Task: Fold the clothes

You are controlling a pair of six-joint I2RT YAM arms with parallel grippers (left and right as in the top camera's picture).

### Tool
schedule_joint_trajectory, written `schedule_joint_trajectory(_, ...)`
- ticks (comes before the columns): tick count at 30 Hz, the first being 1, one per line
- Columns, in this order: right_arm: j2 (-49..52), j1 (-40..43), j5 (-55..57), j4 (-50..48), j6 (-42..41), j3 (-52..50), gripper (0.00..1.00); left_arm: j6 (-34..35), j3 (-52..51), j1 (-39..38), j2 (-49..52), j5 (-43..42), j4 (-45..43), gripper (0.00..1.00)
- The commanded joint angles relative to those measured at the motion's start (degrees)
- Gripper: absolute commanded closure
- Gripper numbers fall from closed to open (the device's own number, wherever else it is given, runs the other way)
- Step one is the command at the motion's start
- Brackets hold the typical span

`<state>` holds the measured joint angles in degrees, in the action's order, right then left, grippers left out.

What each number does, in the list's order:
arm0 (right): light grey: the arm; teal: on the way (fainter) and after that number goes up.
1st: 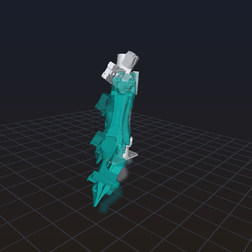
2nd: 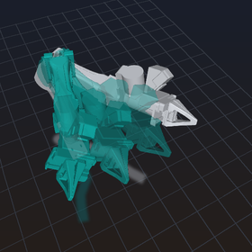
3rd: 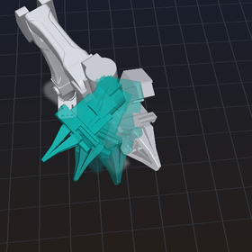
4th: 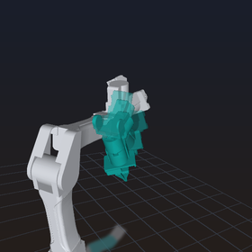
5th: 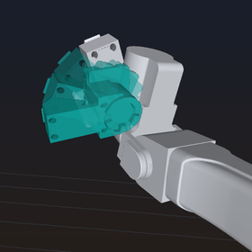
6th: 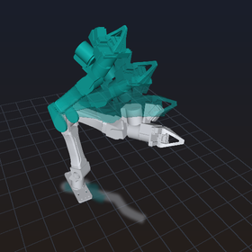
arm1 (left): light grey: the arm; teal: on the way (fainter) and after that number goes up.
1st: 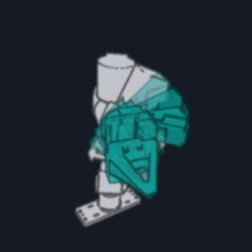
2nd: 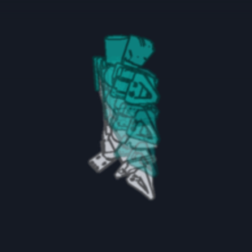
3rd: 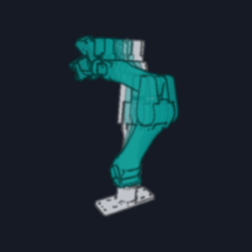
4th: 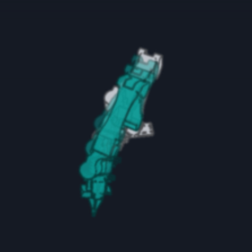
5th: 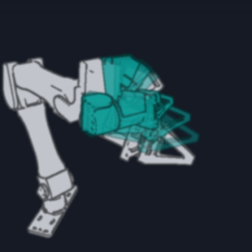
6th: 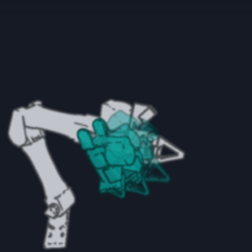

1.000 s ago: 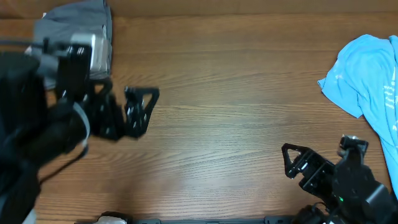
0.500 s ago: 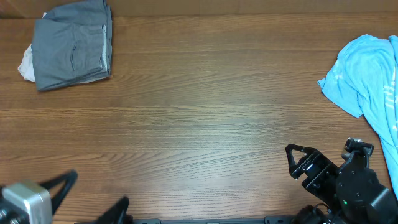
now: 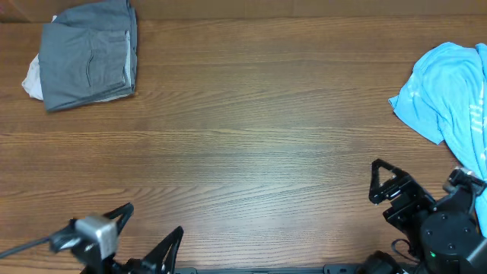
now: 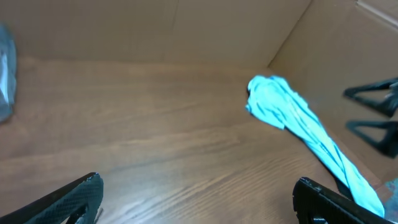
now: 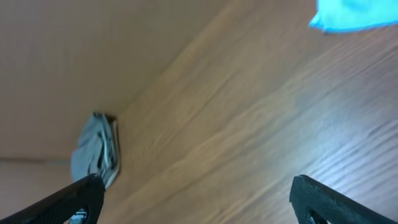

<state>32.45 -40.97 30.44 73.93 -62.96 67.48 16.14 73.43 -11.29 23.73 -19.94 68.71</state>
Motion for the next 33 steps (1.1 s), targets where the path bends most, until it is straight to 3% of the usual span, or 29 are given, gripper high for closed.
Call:
schedule_joint_trajectory(1,-0.4,-0.3,9.1,-1.7,1.9,0.3,0.0,1.3,-4.7,-0.3,-0.2,0.5,-1.1,0.0)
schedule_joint_trajectory(12,-0.4,-0.3,12.0,-3.5,1.9,0.3,0.0,1.2,-13.4,-0.3,-0.2,2.5,-1.2,0.0)
schedule_joint_trajectory(33,-0.4,-0.3,12.0,-3.5,1.9,0.3,0.0,1.2,-13.8,-0.3,-0.2,2.5,-1.0,0.0)
